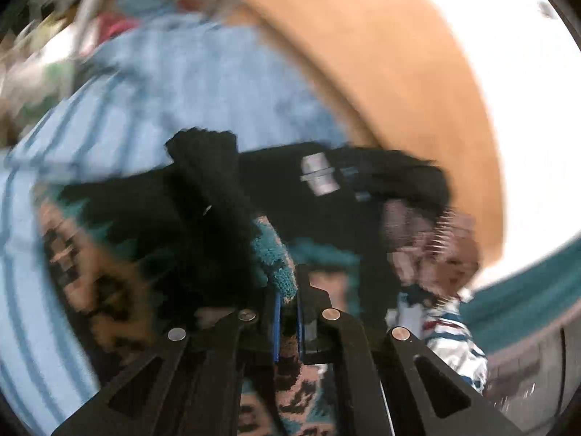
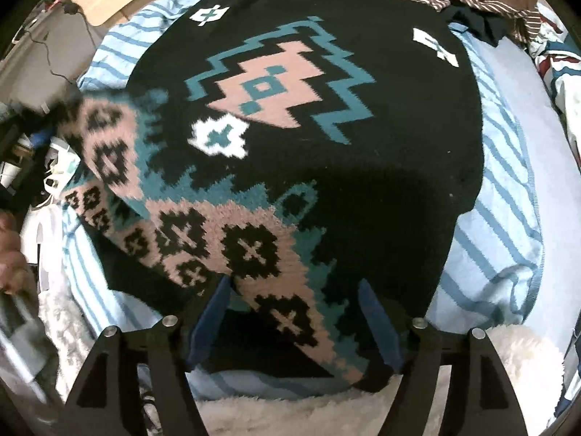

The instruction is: Fold clothes

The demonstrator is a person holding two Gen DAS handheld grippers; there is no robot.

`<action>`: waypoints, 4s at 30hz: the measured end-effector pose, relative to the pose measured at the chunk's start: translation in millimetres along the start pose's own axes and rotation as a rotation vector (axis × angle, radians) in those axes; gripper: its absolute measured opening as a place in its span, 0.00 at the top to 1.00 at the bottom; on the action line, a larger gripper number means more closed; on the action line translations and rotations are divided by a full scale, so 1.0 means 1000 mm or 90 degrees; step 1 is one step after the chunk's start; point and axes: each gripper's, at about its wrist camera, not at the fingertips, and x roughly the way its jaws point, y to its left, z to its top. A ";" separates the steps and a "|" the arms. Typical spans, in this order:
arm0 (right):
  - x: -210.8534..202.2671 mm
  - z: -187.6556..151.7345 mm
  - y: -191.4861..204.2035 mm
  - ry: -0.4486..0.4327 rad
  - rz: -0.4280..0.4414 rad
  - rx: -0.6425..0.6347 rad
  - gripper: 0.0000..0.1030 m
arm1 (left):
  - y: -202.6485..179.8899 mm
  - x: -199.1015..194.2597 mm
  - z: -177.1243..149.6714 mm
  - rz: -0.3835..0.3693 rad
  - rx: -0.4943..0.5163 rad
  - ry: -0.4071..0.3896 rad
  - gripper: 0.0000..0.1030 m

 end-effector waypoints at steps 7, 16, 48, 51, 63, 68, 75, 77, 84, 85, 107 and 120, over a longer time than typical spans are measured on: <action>-0.022 0.009 -0.016 -0.060 0.007 0.074 0.26 | 0.072 0.024 -0.007 0.048 -0.176 0.132 0.69; -0.032 0.052 -0.037 -0.062 -0.042 0.007 0.62 | 0.042 -0.009 -0.008 -0.036 -0.116 0.096 0.60; -0.019 0.030 -0.096 0.053 -0.013 0.054 0.56 | -0.050 0.061 -0.140 -0.113 0.156 0.468 0.88; -0.010 0.013 -0.071 0.094 0.006 0.010 0.56 | -0.032 0.046 -0.089 -0.090 0.089 0.364 0.88; 0.037 -0.008 -0.016 0.222 -0.040 -0.102 0.56 | 0.048 0.033 -0.037 0.103 -0.009 0.180 0.88; 0.003 0.001 -0.045 0.172 0.074 0.013 0.43 | 0.021 0.024 -0.044 0.032 -0.013 0.236 0.88; -0.031 0.009 -0.116 0.124 0.082 0.183 0.32 | -0.053 0.032 -0.093 -0.102 0.103 0.359 0.38; -0.024 0.007 -0.123 0.147 0.088 0.182 0.31 | -0.072 0.041 -0.111 -0.100 0.132 0.384 0.37; 0.033 0.017 -0.130 0.269 0.130 0.215 0.33 | -0.101 0.051 -0.155 -0.100 0.211 0.457 0.37; 0.038 0.016 -0.130 0.273 0.140 0.217 0.38 | -0.102 0.050 -0.159 -0.103 0.220 0.464 0.37; -0.004 0.032 -0.128 0.161 0.355 0.218 0.67 | -0.146 0.066 -0.225 0.102 0.453 0.433 0.79; 0.001 0.048 -0.218 0.019 0.311 0.459 0.28 | -0.076 0.056 -0.168 -0.095 0.126 0.462 0.82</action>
